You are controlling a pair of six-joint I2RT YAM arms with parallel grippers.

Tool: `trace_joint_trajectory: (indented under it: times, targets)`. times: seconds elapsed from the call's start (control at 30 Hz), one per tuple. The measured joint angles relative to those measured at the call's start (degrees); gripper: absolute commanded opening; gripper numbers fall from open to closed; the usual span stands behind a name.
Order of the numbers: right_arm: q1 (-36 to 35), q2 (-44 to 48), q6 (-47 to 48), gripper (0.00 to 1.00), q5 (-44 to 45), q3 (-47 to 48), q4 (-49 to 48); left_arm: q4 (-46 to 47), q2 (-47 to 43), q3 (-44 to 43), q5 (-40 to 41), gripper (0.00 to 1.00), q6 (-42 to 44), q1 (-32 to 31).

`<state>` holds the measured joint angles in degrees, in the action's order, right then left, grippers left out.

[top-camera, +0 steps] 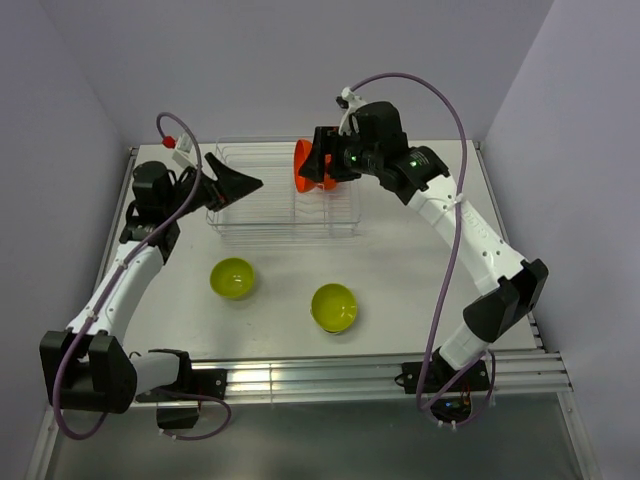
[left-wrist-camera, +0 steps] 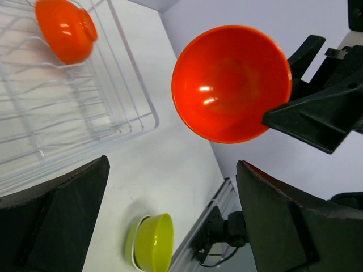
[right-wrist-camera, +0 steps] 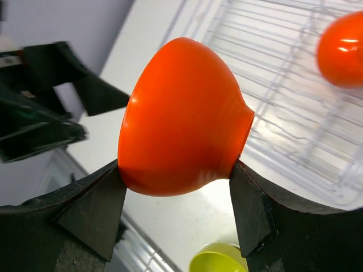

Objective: Load the bowls into the dish rack

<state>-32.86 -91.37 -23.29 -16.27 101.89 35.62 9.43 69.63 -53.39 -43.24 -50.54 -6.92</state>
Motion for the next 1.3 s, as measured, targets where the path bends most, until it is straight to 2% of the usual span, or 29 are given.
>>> trace_joint_trajectory:
  times: [0.3, 0.53, 0.8, 1.3]
  targets:
    - [0.0, -5.25, 5.7, 0.0, 12.87, 0.07, 3.3, -15.63, -0.17, -10.54, 4.04, 0.99, 10.36, 3.48]
    - [0.0, -9.29, 8.9, 0.0, 22.18, 0.11, 4.42, -23.96, -3.13, -11.17, 7.21, 1.0, 15.08, 4.66]
    - [0.0, -15.98, 10.78, 0.0, 28.06, 0.61, 5.68, -24.85, -7.3, -9.27, 8.74, 1.0, 16.72, 5.05]
    - [0.0, -23.45, 13.81, 0.0, 33.0, 2.32, 5.49, -25.16, -7.67, -7.02, 9.18, 1.0, 17.35, 5.22]
